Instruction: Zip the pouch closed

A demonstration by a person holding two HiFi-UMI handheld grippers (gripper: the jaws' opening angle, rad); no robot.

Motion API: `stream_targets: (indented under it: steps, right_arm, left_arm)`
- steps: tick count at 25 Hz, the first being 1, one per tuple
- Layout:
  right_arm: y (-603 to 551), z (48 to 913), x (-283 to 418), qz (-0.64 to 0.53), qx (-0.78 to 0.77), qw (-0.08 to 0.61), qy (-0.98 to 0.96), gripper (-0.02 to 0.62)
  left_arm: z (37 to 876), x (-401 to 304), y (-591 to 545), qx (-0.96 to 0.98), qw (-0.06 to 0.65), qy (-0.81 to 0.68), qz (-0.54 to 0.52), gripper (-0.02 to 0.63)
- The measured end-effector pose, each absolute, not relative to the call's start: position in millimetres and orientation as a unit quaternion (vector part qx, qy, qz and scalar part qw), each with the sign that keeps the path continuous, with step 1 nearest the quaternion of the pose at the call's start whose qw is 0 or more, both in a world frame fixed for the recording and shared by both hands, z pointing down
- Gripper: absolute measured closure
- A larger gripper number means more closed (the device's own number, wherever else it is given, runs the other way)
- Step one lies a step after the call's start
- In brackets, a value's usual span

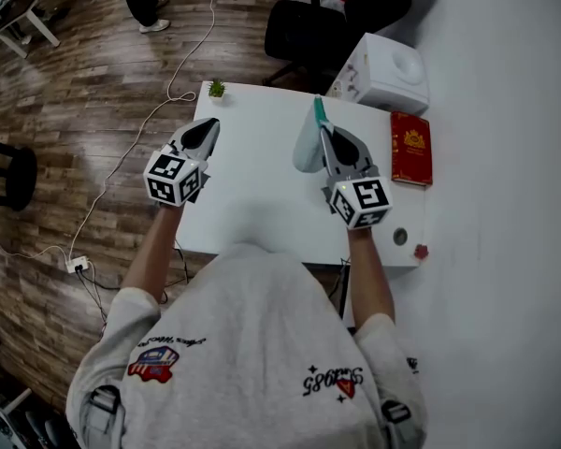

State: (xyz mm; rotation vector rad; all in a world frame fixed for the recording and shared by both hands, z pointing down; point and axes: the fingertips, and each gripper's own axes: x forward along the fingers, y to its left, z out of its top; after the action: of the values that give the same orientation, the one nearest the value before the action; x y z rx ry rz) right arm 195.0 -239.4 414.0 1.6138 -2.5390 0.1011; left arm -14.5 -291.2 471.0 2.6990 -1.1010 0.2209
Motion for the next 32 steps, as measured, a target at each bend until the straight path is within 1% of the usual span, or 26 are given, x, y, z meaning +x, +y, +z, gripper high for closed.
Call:
stream_targets:
  steps: [32]
  right_arm:
    - [-235.3,424.6,183.8,0.038,0.519,0.075,-0.851,0.58]
  left_arm:
    - [488.3,-11.2,-285.9,0.916,0.132,-0.368,0.085,0.598]
